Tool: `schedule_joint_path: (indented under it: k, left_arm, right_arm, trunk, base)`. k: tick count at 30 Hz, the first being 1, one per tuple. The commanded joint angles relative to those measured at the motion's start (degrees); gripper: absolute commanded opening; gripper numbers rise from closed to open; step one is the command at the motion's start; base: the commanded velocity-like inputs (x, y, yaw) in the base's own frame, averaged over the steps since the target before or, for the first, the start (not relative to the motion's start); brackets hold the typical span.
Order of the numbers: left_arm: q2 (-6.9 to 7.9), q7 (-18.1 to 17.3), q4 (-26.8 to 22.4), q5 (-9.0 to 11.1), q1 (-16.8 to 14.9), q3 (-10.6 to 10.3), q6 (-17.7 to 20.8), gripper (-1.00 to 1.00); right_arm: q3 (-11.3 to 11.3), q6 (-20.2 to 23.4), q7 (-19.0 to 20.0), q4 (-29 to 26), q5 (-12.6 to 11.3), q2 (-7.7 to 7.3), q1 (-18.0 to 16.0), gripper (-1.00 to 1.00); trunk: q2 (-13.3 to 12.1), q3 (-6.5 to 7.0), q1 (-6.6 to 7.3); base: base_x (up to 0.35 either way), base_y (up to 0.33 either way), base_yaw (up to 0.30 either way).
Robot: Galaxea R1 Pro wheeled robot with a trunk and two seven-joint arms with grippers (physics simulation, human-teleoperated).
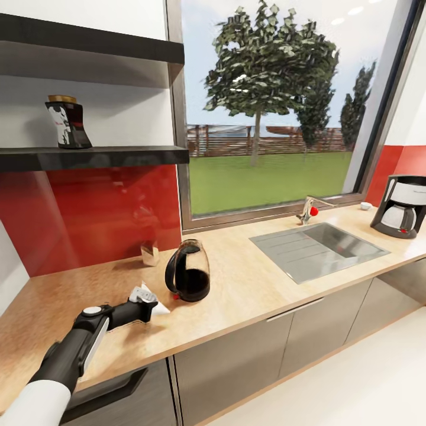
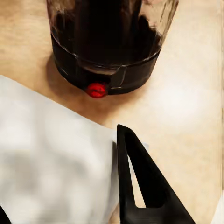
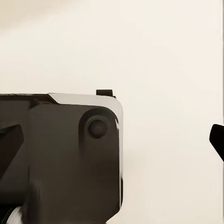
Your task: Set up a coffee station on the kitchen countertop: keep the coffee maker on the countertop, move the bottle of coffee from the kitchen shelf to the counter next to the coffee maker, place a paper coffee filter on top of the coffee maker, put the saucer next to the coffee maker with the coffee cup on the saucer, and place the electric kettle next to the coffee maker.
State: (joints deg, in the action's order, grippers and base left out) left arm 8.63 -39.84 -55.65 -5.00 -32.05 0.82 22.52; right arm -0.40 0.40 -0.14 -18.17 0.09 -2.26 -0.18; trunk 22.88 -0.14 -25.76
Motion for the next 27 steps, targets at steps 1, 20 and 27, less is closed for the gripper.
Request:
schedule_joint_path:
  k: [1, 20, 27]
  left_arm:
    - [-0.03, -0.37, -0.65, -0.59, -0.03, 0.1, 0.35, -1.0]
    - [-1.76, -0.33, -3.32, -0.63, 0.09, 0.23, 2.53, -1.0]
    - [-1.77, -0.33, -2.89, -0.63, 0.16, 0.24, 2.41, -1.0]
  right_arm:
    - [-0.04, 0.04, -0.02, -0.03, 0.0, -0.06, 0.0, 1.0]
    - [-0.12, 0.04, -0.03, -0.03, -0.05, -0.38, 0.0, 1.0]
    - [-0.12, 0.04, -0.03, -0.03, -0.04, -0.38, 0.0, 1.0]
  trunk:
    - [0.04, -0.03, -0.02]
    - [0.04, -0.03, -0.02]
    - [0.04, -0.03, -0.02]
  base:
    - [0.0, 0.0, 0.0]
    - [-0.203, -0.115, -0.046]
    - [-0.244, -0.169, -0.267]
